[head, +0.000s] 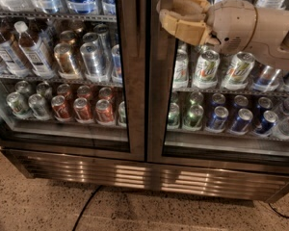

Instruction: Open right fridge door

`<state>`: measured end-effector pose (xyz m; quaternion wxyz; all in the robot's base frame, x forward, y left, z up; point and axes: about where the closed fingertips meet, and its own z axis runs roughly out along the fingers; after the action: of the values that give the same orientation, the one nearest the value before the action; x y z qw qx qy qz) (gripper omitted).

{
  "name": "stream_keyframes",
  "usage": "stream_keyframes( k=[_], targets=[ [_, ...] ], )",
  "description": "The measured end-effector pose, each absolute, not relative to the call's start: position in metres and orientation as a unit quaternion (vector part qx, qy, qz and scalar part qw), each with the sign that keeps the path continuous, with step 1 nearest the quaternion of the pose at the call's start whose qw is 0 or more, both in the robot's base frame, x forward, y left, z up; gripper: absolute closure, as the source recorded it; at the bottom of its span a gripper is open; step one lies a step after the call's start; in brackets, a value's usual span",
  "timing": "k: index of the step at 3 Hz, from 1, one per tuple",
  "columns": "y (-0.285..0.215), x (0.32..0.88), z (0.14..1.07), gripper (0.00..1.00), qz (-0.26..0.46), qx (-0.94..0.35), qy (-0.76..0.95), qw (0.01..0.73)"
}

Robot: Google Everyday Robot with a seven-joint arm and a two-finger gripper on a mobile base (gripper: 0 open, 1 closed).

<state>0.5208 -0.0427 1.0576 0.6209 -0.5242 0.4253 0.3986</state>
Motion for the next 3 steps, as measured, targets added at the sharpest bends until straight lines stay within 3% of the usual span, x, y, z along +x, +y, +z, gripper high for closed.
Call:
stream_keyframes(
  k=[3],
  targets=[
    [-0.0452, 0.5198, 1.0539, 1.0, 0.399, -0.522, 0.425, 0.622]
  ],
)
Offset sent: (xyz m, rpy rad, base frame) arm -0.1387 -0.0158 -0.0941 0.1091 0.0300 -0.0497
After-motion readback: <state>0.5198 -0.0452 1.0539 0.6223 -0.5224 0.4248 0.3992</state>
